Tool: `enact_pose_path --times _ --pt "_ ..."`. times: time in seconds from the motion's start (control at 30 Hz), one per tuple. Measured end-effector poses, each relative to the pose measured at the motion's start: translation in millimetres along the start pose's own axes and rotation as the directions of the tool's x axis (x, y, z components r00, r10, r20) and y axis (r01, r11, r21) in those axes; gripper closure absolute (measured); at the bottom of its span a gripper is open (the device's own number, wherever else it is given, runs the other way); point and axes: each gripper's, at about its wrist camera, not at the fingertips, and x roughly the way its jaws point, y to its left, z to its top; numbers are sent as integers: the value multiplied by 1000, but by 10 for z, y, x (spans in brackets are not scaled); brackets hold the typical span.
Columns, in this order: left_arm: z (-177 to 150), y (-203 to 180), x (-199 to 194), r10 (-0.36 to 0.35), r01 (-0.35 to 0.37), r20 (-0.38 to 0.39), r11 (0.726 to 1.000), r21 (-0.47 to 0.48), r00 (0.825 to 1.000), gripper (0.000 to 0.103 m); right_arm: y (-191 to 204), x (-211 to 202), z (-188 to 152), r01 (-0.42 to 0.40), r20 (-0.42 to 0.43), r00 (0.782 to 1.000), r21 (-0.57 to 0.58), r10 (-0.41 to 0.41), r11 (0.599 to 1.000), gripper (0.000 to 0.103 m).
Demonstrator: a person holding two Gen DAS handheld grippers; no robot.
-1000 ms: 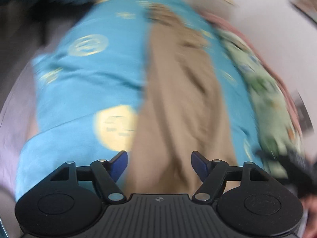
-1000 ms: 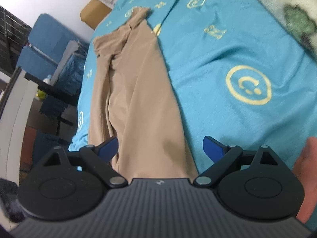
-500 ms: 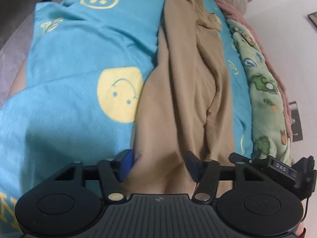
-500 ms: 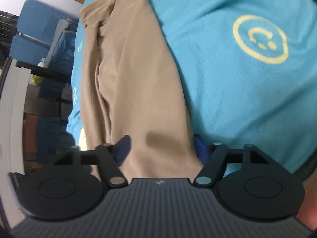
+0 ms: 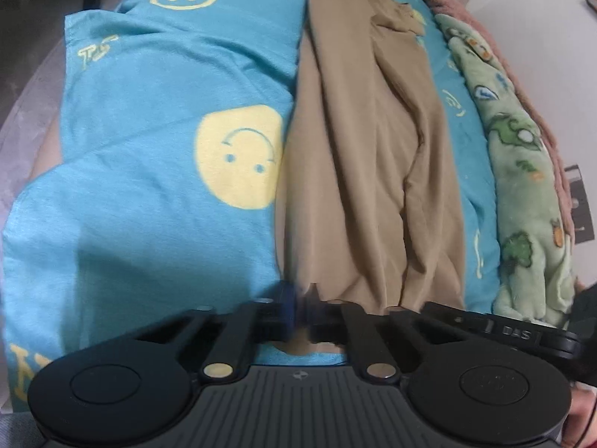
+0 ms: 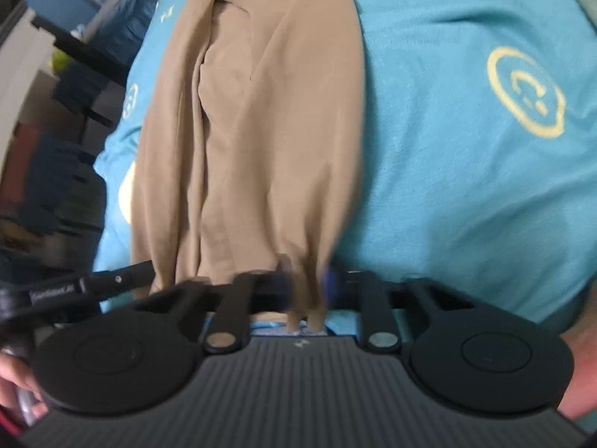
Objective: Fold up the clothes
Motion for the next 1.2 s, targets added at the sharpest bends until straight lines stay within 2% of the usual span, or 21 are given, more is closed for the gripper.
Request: enact_pose_path --times 0.1,0.23,0.3,0.4,0.47,0.57,0.7,0.8,0.83,0.9,1.0,1.2 --pt "57 -22 -265 -111 117 92 991 -57 989 99 1 -296 35 -76 77 994 25 73 997 89" --pt "123 -194 -707 -226 247 227 967 -67 947 99 80 -826 157 -136 194 973 41 125 990 90" --pt "171 -383 -927 -260 287 278 956 -58 925 99 182 -1137 222 -163 251 956 24 151 986 90" --pt "119 -579 -1371 -283 298 339 954 8 897 100 227 -1584 223 -181 323 930 -17 177 983 90" --pt "-31 -658 -1546 -283 291 362 956 35 888 100 301 -1780 118 -177 352 918 -54 184 983 90" --pt "-474 -636 -1699 -280 278 370 959 60 886 100 299 -1895 -132 -163 362 912 -109 192 981 90" --pt "-1252 -488 -1680 -253 245 335 967 68 908 100 50 -1849 -781 -170 328 923 -118 200 978 91" --pt "-1606 -493 -1570 -205 189 313 979 83 927 100 -109 -1754 -1205 -196 292 932 -88 214 977 91" --pt "-1659 -505 -1550 -208 193 309 978 78 928 100 -163 -1751 -1280 -205 298 929 -85 221 975 91" --pt "-1671 -559 -1590 -206 192 326 978 75 923 100 -143 -1807 -1298 -202 323 921 -88 220 975 91" --pt "-1457 -654 -1646 -208 200 346 978 60 915 100 -95 -1902 -1103 -204 354 911 -65 214 977 91" --pt "-661 -928 -1375 -126 100 407 991 85 905 99 23 -1833 -434 -185 414 891 -45 186 982 91"
